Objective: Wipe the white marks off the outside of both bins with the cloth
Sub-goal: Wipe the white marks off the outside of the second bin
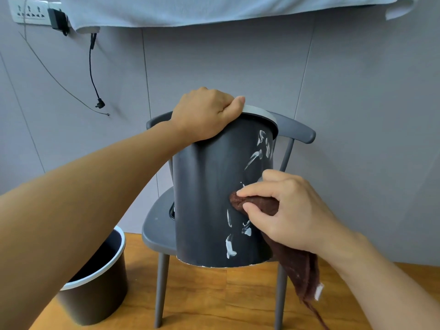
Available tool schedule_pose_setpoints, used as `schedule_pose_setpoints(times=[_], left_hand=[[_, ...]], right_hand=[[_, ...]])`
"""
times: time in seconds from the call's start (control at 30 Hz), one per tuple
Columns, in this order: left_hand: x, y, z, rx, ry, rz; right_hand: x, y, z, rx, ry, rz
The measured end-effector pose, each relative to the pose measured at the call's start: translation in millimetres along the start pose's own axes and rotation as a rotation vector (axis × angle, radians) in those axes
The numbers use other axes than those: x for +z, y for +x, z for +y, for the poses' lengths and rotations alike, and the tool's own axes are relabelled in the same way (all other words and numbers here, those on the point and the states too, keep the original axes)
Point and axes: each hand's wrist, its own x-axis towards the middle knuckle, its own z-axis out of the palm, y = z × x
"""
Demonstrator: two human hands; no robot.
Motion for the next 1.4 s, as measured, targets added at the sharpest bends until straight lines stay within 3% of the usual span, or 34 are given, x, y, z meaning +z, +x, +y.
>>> schedule_pose_setpoints(times=[0.17, 0.37, 0.53, 0.73, 0.87, 0.93, 1.07, 1.27, 1.4], left_hand=[[1, 2, 2, 0.057, 0.017, 0.008], [1, 4, -1, 0.049, 0.010, -0.007], [0, 2, -2, 0.065, 0.003, -0.006], [1, 2, -2, 0.045, 0.030, -0.008], [2, 3, 0, 0.056, 0.032, -0.009], [3, 3, 0, 0.056, 0.040, -0.012], [2, 3, -6, 0.039, 0.047, -0.010], [3, 1, -11, 0.021, 0.045, 0.017], [2, -1, -14, 0.010, 0.040, 0.023]], right_hand=[[2, 14, 4, 0.071, -0.039, 0.225], [2, 6, 0, -0.002, -0.032, 0.019], [3, 13, 7, 0.074, 0.013, 0.214], [-9, 7, 7, 0.062, 0.012, -0.086], [-11, 16, 7, 0.080, -0.006, 0.108], [-9, 15, 6, 0.086, -0.009, 0.115], [-10, 6, 4, 0.063, -0.021, -0.145], [-2, 8, 2, 0.094, -0.020, 0.136], [-7, 0, -1, 0.076, -0.008, -0.150]])
